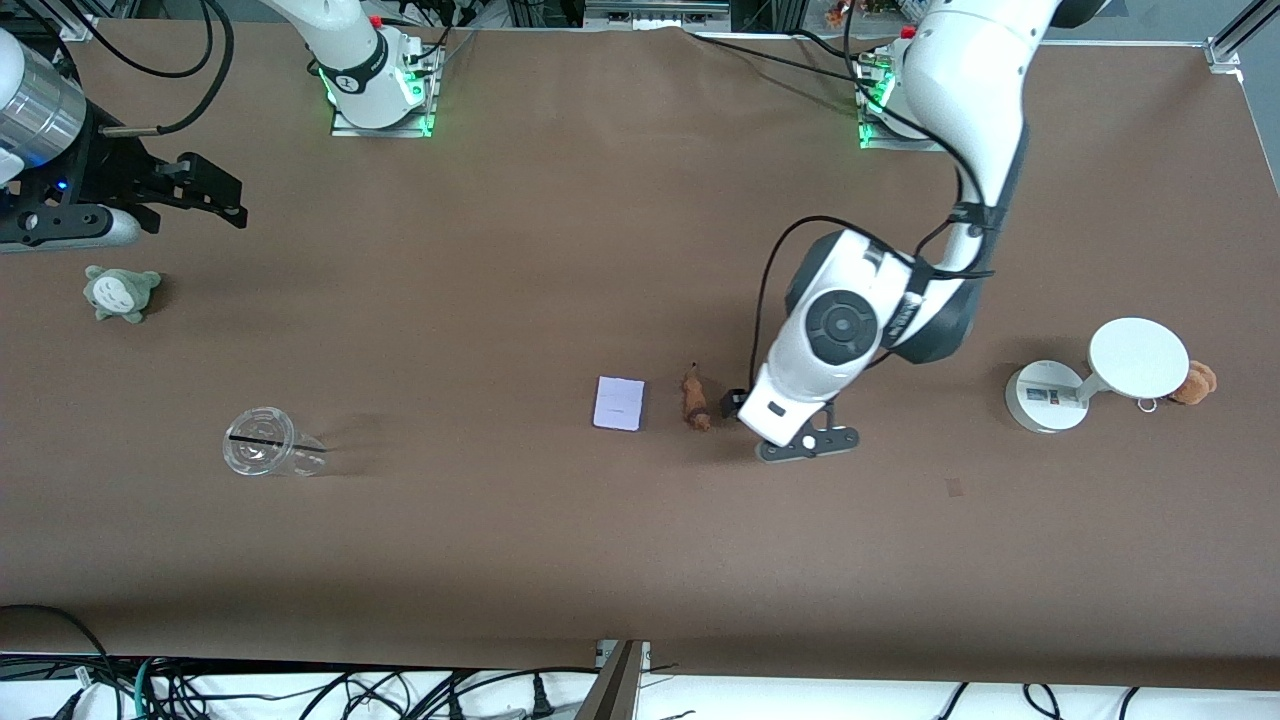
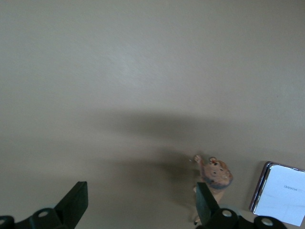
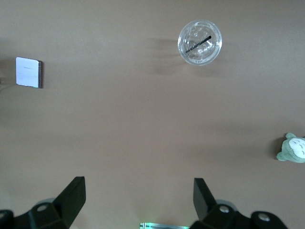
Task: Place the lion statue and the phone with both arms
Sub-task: 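Grasp the lion statue with the left gripper while the right gripper reaches the phone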
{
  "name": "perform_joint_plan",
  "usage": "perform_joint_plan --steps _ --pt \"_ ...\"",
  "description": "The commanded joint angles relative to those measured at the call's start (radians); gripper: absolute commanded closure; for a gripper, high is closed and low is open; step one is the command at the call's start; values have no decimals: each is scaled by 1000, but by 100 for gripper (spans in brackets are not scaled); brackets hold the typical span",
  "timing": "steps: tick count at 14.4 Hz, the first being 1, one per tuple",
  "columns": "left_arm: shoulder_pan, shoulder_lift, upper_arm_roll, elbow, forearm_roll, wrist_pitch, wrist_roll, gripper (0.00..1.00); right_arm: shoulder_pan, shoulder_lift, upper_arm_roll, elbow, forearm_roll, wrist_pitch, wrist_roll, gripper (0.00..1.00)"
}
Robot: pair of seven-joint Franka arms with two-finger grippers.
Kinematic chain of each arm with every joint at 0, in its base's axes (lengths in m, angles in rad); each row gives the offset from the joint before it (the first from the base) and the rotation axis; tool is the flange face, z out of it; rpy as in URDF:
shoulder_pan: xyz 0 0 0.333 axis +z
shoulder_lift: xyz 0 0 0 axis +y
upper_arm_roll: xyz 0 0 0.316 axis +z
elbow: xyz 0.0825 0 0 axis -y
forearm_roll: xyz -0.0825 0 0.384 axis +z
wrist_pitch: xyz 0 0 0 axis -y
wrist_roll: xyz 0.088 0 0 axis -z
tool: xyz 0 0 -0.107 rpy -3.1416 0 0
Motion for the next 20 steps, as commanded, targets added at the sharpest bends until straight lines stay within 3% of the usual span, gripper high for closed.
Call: perform_joint_plan --steps 1,10,15,20 --pt "-24 43 15 38 1 43 -13 0 -7 -7 9 -8 -21 -9 -9 0" --pt "-94 97 18 101 5 72 -120 0 -7 -2 10 -94 -24 51 22 0" --pt "-163 144 18 86 17 95 -140 0 -7 -2 113 -278 -19 286 209 0" --pt "-160 172 19 90 66 105 -139 0 -3 51 196 -343 -13 442 344 0"
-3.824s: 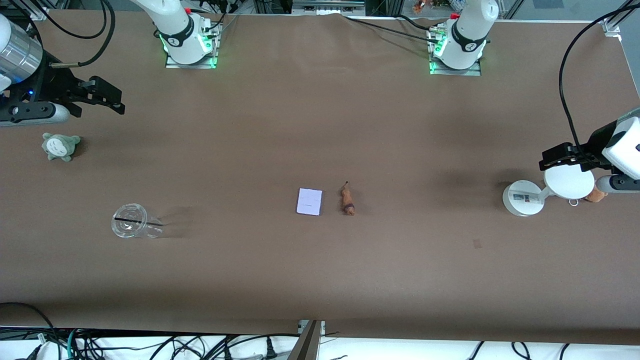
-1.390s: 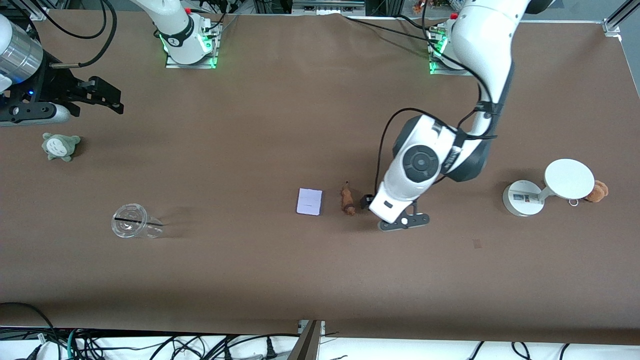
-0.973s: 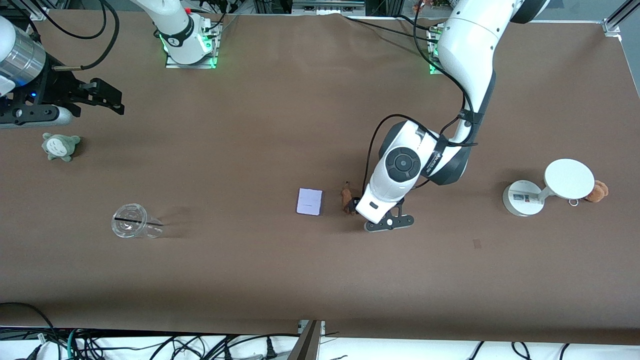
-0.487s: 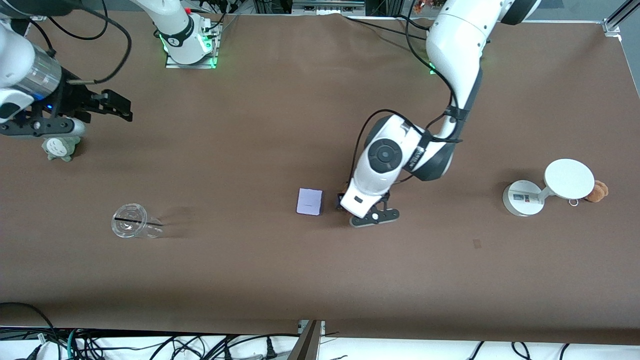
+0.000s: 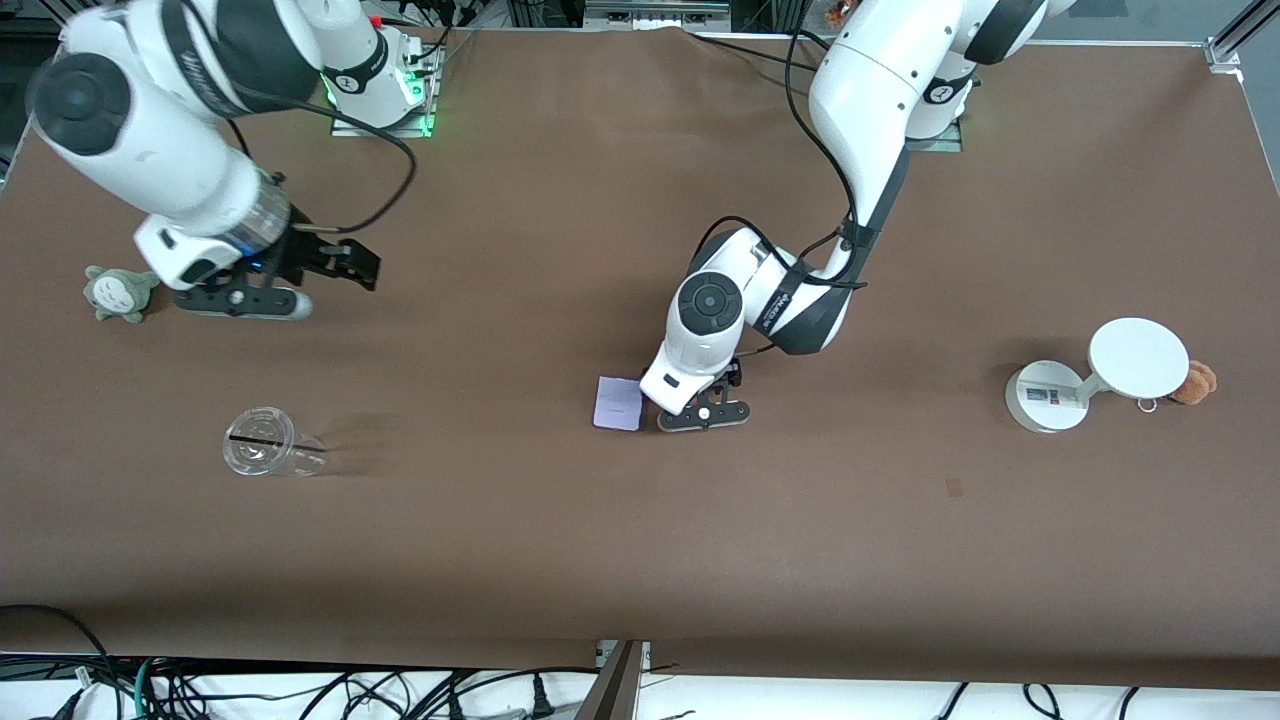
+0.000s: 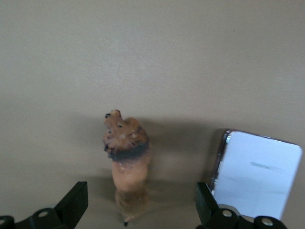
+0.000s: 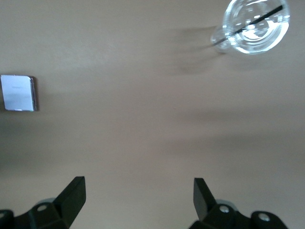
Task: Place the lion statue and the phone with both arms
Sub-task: 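Grasp the lion statue with the left gripper while the right gripper reaches the phone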
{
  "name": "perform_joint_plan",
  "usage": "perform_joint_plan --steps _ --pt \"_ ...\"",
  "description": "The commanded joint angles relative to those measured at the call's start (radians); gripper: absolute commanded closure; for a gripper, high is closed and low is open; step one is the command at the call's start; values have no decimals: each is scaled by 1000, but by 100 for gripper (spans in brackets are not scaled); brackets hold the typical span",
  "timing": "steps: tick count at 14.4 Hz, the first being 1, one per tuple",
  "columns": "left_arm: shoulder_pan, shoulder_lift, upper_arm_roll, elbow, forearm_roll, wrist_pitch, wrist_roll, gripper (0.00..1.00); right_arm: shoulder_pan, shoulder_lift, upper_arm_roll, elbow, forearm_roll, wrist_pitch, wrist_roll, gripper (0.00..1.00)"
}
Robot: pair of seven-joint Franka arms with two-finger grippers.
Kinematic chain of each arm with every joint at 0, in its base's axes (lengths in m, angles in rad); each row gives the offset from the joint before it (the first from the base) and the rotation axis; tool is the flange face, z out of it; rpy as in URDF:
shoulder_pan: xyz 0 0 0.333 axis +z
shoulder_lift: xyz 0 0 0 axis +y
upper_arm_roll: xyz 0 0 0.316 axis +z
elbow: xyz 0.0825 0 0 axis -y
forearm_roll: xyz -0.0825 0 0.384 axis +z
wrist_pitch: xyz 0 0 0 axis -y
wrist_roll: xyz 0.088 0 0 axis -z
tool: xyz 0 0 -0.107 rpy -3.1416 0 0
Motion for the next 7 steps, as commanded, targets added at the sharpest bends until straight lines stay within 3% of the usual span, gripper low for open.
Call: perform_joint_plan --steps 1,3,4,5,7 --pt "1 27 16 29 34 21 -13 0 -6 5 38 -56 -5 93 60 0" --pt "6 28 19 32 34 34 -13 0 -6 20 56 -91 -4 168 98 0" --pt "6 27 20 33 34 32 -14 8 -5 29 74 -100 -4 191 118 0" --pt "6 25 22 33 34 32 -17 33 -5 48 88 -97 -4 201 141 0" --pt "6 27 22 32 36 34 -43 62 -5 83 105 -97 -5 248 186 0"
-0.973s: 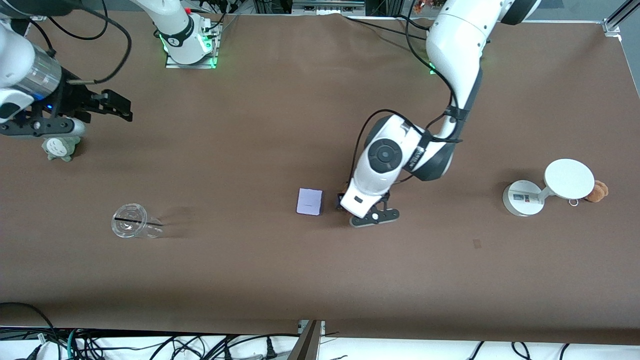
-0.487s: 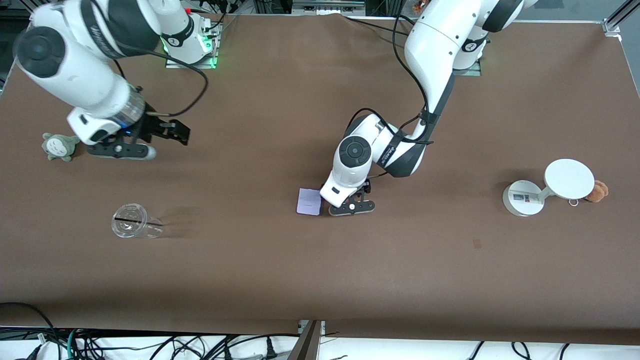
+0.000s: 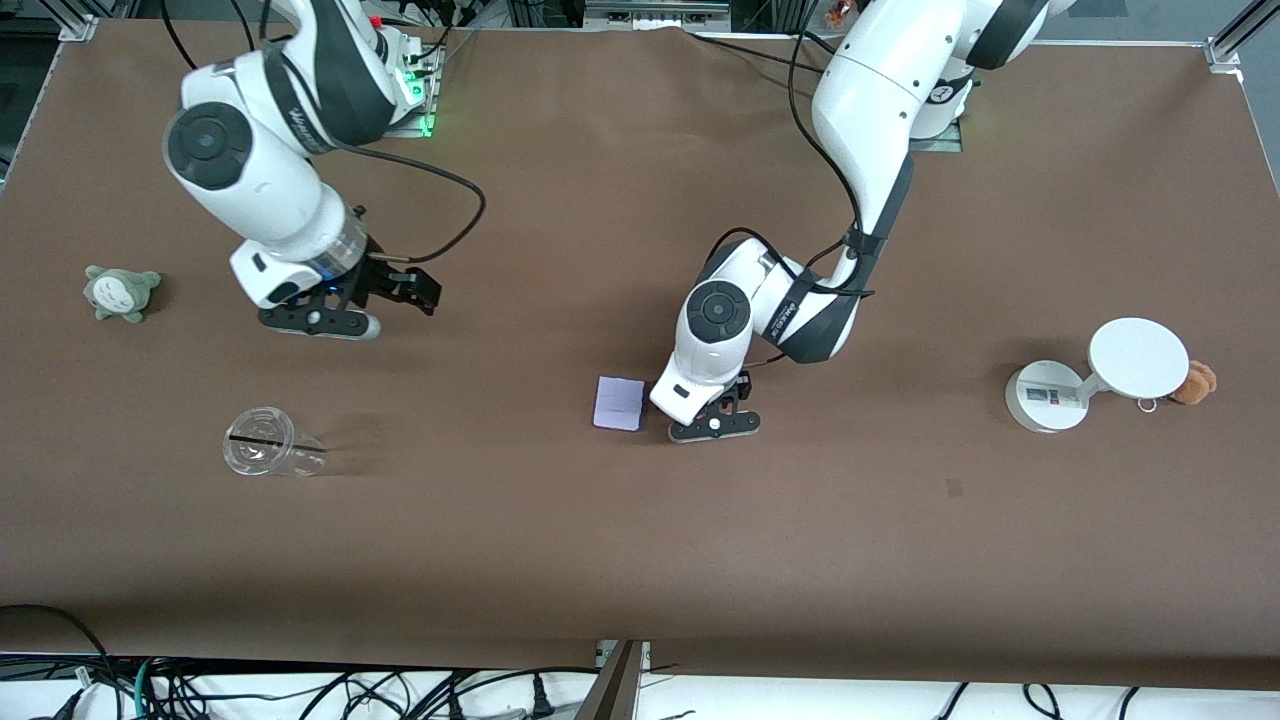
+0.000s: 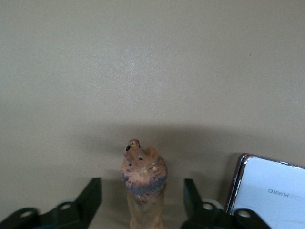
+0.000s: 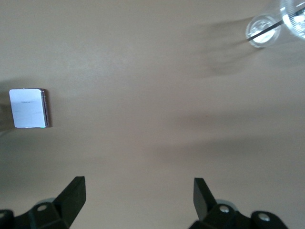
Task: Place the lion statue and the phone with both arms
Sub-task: 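Grasp the lion statue with the left gripper while the right gripper reaches the phone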
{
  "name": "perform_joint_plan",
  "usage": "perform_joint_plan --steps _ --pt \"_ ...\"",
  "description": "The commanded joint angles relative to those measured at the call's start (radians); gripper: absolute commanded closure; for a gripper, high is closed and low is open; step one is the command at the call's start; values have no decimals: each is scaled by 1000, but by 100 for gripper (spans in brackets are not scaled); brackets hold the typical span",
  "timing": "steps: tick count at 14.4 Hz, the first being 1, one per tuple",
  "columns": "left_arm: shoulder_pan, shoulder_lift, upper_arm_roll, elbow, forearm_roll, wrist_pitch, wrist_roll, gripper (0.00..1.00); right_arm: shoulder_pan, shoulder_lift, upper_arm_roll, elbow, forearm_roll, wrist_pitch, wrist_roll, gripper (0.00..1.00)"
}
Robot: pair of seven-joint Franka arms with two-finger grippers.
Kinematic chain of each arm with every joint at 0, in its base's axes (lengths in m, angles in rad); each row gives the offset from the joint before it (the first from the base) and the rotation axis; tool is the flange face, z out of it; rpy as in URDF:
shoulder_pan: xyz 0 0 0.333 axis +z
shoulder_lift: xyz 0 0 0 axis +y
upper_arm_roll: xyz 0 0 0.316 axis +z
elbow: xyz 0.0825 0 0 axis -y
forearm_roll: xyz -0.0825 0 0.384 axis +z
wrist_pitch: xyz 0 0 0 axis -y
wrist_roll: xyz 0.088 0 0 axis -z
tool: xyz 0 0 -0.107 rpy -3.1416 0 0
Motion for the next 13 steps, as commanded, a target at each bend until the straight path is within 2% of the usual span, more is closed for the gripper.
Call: perform_joint_plan --steps 1,2,5,9,11,13 --pt "-2 15 1 24 26 1 -34 86 -3 46 37 -8 -5 76 85 0" --pt "-2 10 1 23 28 1 -34 100 2 69 45 -6 -8 107 124 0" --pt "28 -49 0 -11 28 -14 -2 100 11 132 57 -5 -12 190 180 0" --pt "119 -175 0 -172 23 -7 232 100 40 220 83 0 -15 326 244 0" --pt "169 -221 19 -253 22 1 382 100 57 285 111 52 -30 333 315 0" --pt "193 -246 81 -302 13 4 530 100 125 377 115 145 -111 334 429 0"
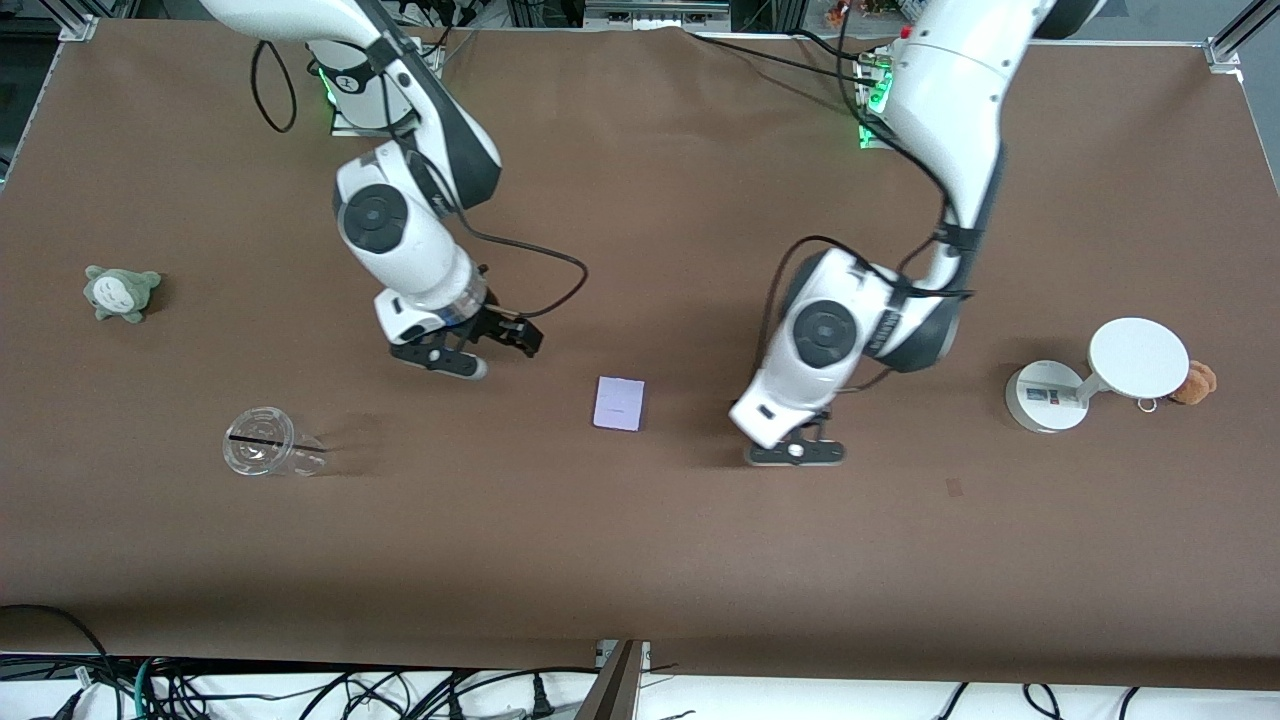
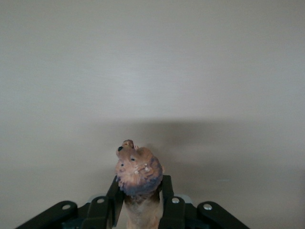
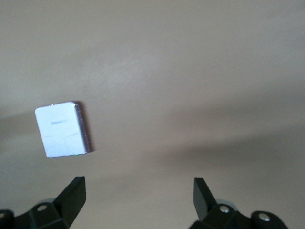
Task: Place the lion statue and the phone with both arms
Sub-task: 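Carry the lion toward the white lamp while the right gripper grasps the phone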
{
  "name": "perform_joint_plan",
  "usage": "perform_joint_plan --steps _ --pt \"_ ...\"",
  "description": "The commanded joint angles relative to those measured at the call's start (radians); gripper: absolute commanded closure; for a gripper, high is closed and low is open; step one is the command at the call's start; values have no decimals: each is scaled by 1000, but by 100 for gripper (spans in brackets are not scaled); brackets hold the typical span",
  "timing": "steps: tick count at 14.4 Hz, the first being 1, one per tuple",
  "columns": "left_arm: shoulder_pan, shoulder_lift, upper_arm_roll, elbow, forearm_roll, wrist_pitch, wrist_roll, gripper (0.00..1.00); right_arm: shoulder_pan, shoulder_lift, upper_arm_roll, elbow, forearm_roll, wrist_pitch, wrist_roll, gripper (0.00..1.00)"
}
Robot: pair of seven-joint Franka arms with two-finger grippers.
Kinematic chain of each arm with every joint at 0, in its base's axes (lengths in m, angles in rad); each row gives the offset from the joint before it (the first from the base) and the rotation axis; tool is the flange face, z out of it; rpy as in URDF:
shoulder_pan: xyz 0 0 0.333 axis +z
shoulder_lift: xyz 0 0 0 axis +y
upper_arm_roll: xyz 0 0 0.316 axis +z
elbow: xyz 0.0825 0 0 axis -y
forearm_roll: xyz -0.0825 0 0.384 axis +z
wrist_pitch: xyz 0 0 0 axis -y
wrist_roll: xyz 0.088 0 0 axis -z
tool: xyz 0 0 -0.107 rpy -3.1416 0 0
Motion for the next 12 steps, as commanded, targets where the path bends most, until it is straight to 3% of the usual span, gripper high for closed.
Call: perform_joint_plan --steps 1,3,8,12 --pt "34 -88 67 -139 10 13 181 100 79 154 9 176 -120 -1 190 0" --pt "85 -111 98 -177 8 14 273 100 111 226 9 255 -197 -1 282 0" --pt "194 -157 141 -274 -1 74 353 100 167 365 -6 410 -268 0 307 0" --pt "275 -164 142 -305 -97 83 410 100 191 425 -32 439 -286 78 304 0"
